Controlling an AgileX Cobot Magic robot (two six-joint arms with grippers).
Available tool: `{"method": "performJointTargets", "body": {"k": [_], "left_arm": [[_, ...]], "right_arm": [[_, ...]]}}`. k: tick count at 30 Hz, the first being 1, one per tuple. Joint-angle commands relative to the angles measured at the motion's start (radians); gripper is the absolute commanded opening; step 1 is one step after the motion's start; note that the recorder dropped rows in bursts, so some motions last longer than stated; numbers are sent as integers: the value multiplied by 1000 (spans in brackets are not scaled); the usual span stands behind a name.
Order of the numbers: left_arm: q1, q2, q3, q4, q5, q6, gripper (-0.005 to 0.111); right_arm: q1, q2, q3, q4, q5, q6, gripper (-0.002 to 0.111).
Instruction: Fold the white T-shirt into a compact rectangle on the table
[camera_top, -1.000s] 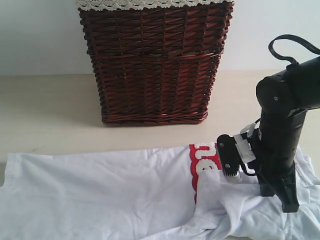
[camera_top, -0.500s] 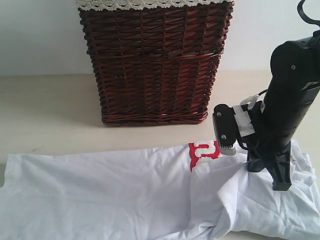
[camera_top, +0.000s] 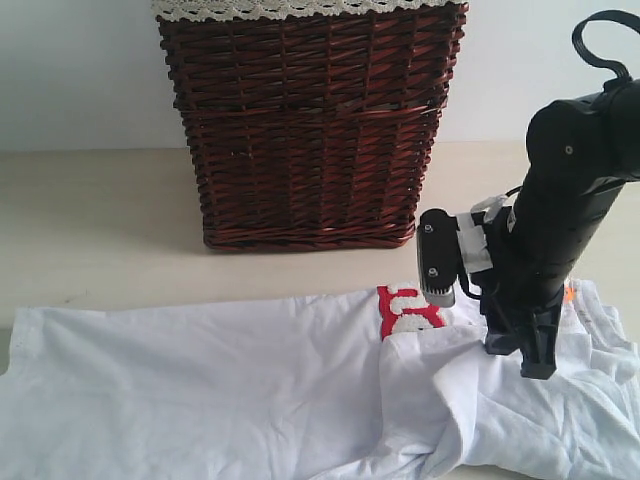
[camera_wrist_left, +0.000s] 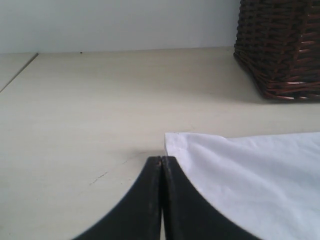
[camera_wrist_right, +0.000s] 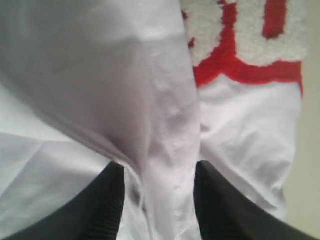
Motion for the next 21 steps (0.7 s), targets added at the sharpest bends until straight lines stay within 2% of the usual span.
{"method": "performJointTargets", "body": {"k": [1, 4, 9, 13, 21], "left_arm": [[4, -6, -3, 4, -8, 1, 0], [4, -6, -3, 4, -8, 1, 0], [4, -6, -3, 4, -8, 1, 0], [4, -6, -3, 4, -8, 1, 0], [4, -6, -3, 4, -8, 1, 0]], "right_arm": [[1, -5, -7, -100, -22, 132, 40], [1, -19, -12, -102, -29, 220, 34], [1, -61, -64, -31, -5, 404, 16], [1, -83, -83, 40, 112, 366, 2], [1, -64, -77, 242, 228, 236, 0]]}}
